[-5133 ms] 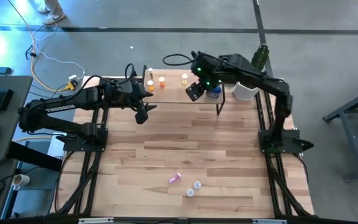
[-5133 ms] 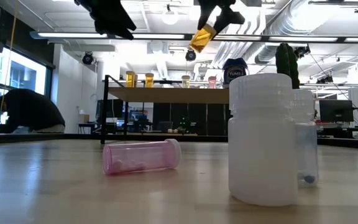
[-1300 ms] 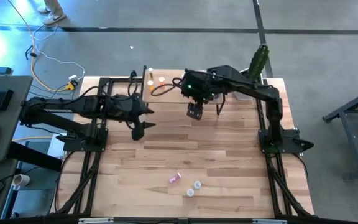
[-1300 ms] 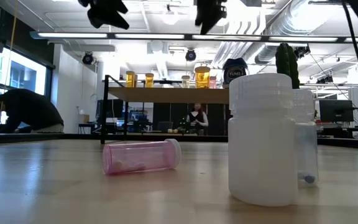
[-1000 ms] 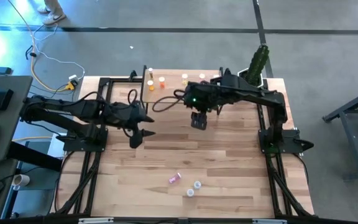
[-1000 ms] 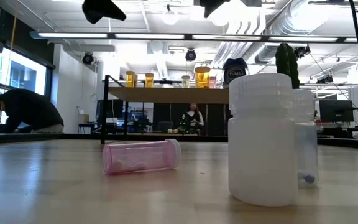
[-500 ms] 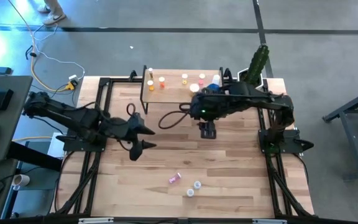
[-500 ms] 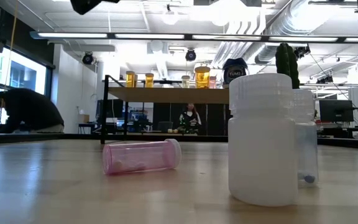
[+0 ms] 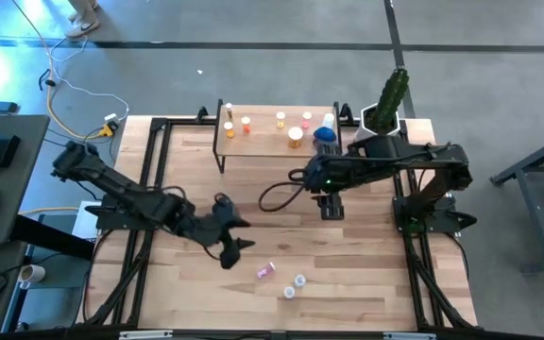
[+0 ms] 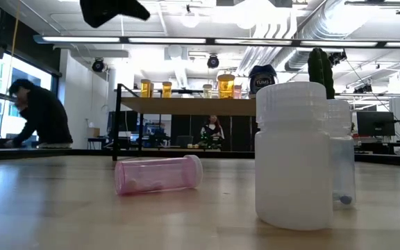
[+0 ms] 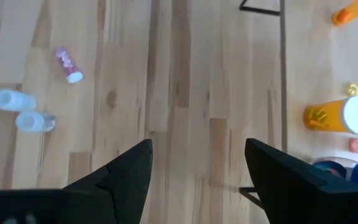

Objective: Pick and place medicine bottles onto shelf by color
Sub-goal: Put the pink pill bottle on the shelf

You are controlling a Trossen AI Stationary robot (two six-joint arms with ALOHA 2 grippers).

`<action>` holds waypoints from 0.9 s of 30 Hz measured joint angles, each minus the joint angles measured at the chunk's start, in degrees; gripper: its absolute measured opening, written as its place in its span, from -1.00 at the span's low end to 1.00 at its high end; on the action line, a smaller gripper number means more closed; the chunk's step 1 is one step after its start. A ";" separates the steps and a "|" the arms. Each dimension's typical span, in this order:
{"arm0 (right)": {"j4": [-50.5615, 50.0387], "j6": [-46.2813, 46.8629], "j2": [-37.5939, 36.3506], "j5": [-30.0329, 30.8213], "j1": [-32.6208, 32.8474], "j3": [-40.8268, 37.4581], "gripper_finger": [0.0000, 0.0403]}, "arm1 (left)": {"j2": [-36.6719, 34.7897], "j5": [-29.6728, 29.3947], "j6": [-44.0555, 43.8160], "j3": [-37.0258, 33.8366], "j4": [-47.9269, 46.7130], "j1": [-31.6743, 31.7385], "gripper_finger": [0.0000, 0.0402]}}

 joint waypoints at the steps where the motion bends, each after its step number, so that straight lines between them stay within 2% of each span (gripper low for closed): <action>1: 0.94 0.14 -1.00 0.14 -0.08 -1.34 0.23 | 1.26 -0.03 -0.04 -0.01 1.55 -0.50 0.27; 6: 3.61 2.05 -5.14 0.40 -0.92 -5.97 0.23 | 7.11 -0.76 -0.69 0.03 5.51 -2.56 0.27; 12: 3.86 2.93 -7.79 0.54 -1.21 -6.79 0.23 | 12.66 -2.28 -3.59 -0.01 5.31 -4.28 0.27; 27: 3.78 2.95 -8.54 2.17 -1.21 -6.79 0.23 | 26.53 -1.74 -7.71 -0.01 13.99 -7.41 0.27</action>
